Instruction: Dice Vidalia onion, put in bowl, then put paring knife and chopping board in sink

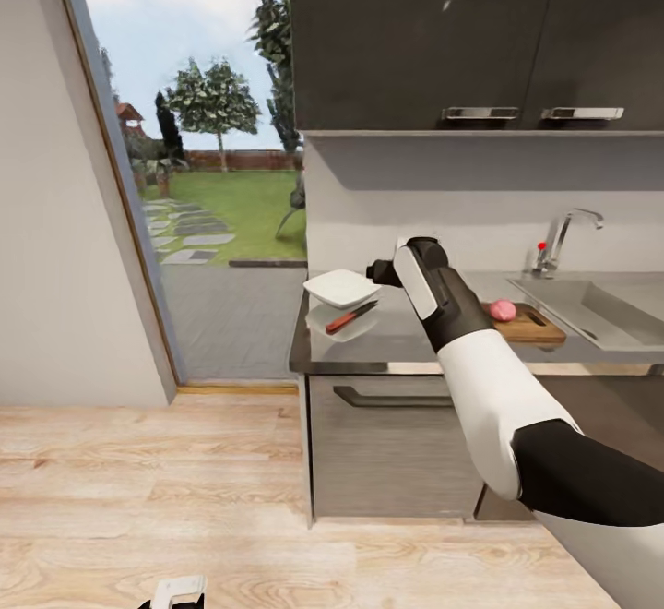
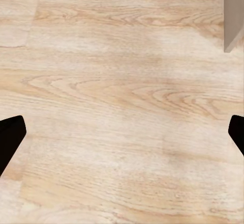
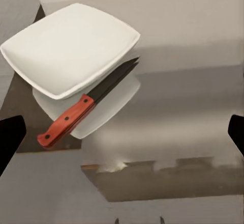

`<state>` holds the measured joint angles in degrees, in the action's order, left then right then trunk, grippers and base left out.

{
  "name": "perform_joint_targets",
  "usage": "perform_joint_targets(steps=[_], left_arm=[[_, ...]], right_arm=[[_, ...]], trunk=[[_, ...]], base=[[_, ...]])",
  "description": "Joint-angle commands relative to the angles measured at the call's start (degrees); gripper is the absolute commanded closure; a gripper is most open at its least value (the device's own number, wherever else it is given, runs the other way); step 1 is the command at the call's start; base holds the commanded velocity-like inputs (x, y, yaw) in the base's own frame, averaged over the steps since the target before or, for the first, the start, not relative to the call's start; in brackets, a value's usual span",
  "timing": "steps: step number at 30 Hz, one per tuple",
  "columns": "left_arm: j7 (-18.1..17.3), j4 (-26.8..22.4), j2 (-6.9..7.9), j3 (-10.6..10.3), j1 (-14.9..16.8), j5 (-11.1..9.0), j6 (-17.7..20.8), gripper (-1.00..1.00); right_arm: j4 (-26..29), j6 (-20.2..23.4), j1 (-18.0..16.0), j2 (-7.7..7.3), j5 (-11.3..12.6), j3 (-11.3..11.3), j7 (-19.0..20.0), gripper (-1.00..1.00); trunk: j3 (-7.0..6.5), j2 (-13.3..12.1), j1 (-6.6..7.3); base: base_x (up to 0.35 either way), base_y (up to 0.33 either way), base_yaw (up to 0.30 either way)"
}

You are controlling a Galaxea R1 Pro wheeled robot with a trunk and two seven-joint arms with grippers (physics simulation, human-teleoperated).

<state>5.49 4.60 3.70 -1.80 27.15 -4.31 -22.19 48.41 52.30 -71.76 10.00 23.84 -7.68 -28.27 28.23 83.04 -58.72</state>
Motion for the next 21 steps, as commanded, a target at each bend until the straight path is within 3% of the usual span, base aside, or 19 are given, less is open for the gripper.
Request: perform_joint_targets(steps=[1, 4, 10, 21], left_arm=[[0.0, 0.2, -0.01, -0.2, 0.1, -0.4, -0.4, -1.00], [0.0, 0.2, -0.01, -0.2, 0.1, -0.4, -0.4, -1.00], [0.0, 0.2, -0.01, -0.2, 0.1, -0.4, -0.4, -1.00], [0.0, 0.2, -0.01, -0.2, 0.1, -0.4, -0.4, -1.00]], right_arm=[[-0.7, -0.2, -0.1, 0.00, 0.5, -0.1, -0.6, -1.00], [-4.0, -2.1, -0.1, 0.00, 0.4, -0.1, -0.6, -1.00], [-5.1, -2.5, -0.1, 0.00, 0.4, -0.2, -0.6, -1.00], [-7.2, -4.0, -0.1, 0.00, 0.4, -0.3, -0.6, -1.00]], trunk=[[0.06, 0.0, -0.01], [0.06, 0.0, -0.01], [0.06, 0.0, -0.01], [0.06, 0.0, -0.01]], base=[[0.045, 0.000, 0.000], [0.015, 0.000, 0.000], [0.011, 0.023, 0.000], [0.124, 0.202, 0.000]])
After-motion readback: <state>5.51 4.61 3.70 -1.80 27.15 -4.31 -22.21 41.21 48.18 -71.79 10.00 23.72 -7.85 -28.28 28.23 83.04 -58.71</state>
